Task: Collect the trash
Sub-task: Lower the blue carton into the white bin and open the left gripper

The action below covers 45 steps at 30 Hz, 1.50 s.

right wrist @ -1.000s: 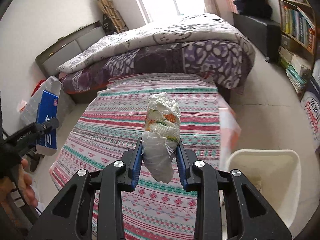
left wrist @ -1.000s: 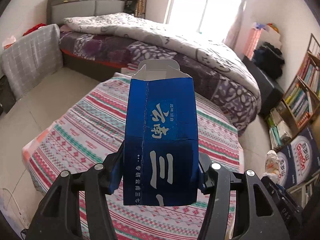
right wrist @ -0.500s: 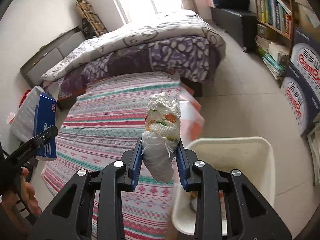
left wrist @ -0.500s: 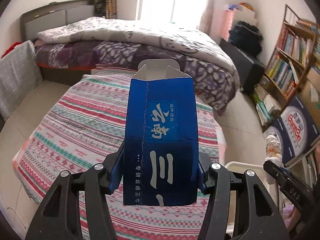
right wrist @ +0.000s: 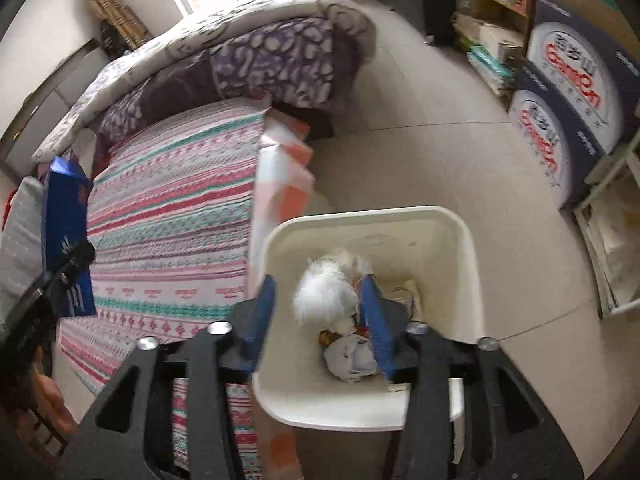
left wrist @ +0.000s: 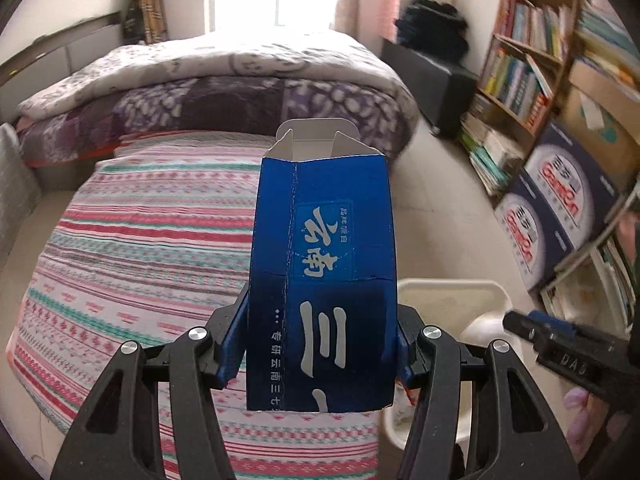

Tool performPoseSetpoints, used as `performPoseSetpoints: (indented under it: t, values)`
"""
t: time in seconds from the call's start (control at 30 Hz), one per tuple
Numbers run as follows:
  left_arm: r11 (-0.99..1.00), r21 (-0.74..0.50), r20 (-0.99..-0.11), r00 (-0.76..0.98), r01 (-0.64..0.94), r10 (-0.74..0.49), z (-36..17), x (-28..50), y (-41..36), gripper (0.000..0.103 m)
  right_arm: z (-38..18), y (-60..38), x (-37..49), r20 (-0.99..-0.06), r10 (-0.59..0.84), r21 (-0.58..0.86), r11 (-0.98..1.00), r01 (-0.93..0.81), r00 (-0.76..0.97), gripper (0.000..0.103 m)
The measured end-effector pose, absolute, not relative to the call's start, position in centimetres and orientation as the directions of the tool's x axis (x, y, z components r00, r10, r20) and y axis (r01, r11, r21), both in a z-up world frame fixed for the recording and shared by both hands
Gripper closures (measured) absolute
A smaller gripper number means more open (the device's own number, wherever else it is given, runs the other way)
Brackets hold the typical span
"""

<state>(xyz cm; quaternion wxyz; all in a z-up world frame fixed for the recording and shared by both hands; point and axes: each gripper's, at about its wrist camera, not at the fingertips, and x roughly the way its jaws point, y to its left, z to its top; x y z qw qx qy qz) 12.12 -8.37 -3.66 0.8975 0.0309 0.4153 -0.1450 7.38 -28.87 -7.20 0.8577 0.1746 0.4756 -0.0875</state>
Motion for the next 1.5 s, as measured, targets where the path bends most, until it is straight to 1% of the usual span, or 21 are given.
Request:
performPoseSetpoints:
  t: [0.17,0.4,0.47,0.57,0.7,0.77,0.8,0.83,0.87,0.93,0.97,1.0,1.03,1.13,1.17,1.2,1.23,1.3,1.33,1.5]
  values:
    - [0.935,-0.058,-0.773,0.577,0.350,-0.264,-4.8,11.5,-11.6,0.046,-6.6,-31.3,6.1,-0.834,-0.023,0.218,0.904,0.367,0.551,0.046]
    - [0.900,-0.092,-0.796,0.512,0.427,-0.324,-6.1,10.6,-15.1,0.046,-6.0,-34.3,4.6,-0.816,-0.081,0.223,0.870,0.440,0.573,0.044]
    - [0.885,-0.110,-0.802,0.485,0.452,-0.348,-6.6,10.3,-16.1,0.044,-5.8,-35.1,4.1,-0.809,-0.092,0.233,0.857,0.460,0.580,0.042]
    - [0.849,-0.184,-0.813,0.409,0.495,-0.415,-7.4,10.1,-17.4,0.044,-5.3,-36.0,3.5,-0.789,-0.115,0.247,0.840,0.483,0.604,0.041]
    - [0.818,-0.261,-0.803,0.355,0.512,-0.478,-7.6,10.0,-18.0,0.033,-3.9,-36.0,2.7,-0.737,-0.165,0.251,0.834,0.492,0.656,0.035]
    - [0.818,-0.271,-0.801,0.352,0.508,-0.484,-7.4,9.9,-17.9,0.032,-3.0,-35.6,2.3,-0.704,-0.194,0.246,0.835,0.492,0.683,0.033]
    - [0.822,-0.267,-0.801,0.359,0.503,-0.479,-7.2,9.9,-17.7,0.032,-2.6,-35.4,2.1,-0.685,-0.212,0.245,0.835,0.493,0.697,0.031]
    - [0.826,-0.262,-0.800,0.366,0.499,-0.475,-7.0,10.0,-17.5,0.031,-2.3,-35.2,1.8,-0.669,-0.226,0.244,0.833,0.496,0.708,0.023]
    - [0.831,-0.259,-0.798,0.376,0.492,-0.471,-6.7,10.0,-17.2,0.031,-1.8,-34.8,1.5,-0.645,-0.248,0.241,0.832,0.500,0.723,0.018]
    - [0.847,-0.240,-0.787,0.416,0.474,-0.456,-5.8,9.9,-16.1,0.030,-1.2,-34.2,1.2,-0.616,-0.271,0.229,0.837,0.497,0.740,0.015]
    - [0.858,-0.224,-0.779,0.444,0.463,-0.443,-5.3,9.8,-15.6,0.028,-0.9,-33.8,0.9,-0.600,-0.284,0.221,0.840,0.496,0.748,0.012]
    - [0.879,-0.188,-0.760,0.501,0.439,-0.413,-4.2,9.4,-14.8,0.025,-0.7,-33.4,0.7,-0.588,-0.294,0.217,0.840,0.497,0.753,0.011]
    - [0.891,-0.164,-0.742,0.541,0.424,-0.395,-3.6,9.2,-14.3,0.024,-0.5,-32.9,0.4,-0.571,-0.307,0.211,0.841,0.498,0.761,0.009]
    - [0.936,-0.059,-0.633,0.713,0.346,-0.303,-0.7,7.4,-12.3,0.019,0.0,-31.4,-0.5,-0.533,-0.343,0.194,0.841,0.506,0.774,0.007]
    - [0.950,-0.032,-0.586,0.764,0.310,-0.269,0.1,6.6,-11.7,0.010,0.1,-30.7,-0.9,-0.515,-0.362,0.183,0.839,0.512,0.777,0.007]
    - [0.965,-0.011,-0.522,0.821,0.264,-0.230,0.9,5.7,-10.9,0.006,0.2,-30.0,-1.2,-0.500,-0.376,0.173,0.840,0.515,0.780,0.007]
    - [0.976,-0.006,-0.454,0.869,0.218,-0.197,1.5,4.6,-10.0,0.006,0.3,-29.5,-1.3,-0.492,-0.384,0.165,0.840,0.517,0.781,0.007]
    - [0.987,-0.010,-0.376,0.914,0.159,-0.151,2.2,3.2,-8.6,0.006,0.4,-27.9,-1.6,-0.476,-0.390,0.133,0.854,0.503,0.788,0.007]
    - [0.989,-0.008,-0.373,0.918,0.145,-0.137,2.4,2.7,-8.1,0.006,0.4,-27.1,-1.7,-0.469,-0.385,0.123,0.863,0.490,0.795,0.007]
    - [0.996,0.000,-0.443,0.893,0.088,-0.079,1.6,2.0,-6.1,0.006,-0.3,-23.5,-2.4,-0.454,-0.351,0.088,0.897,0.432,0.819,0.007]
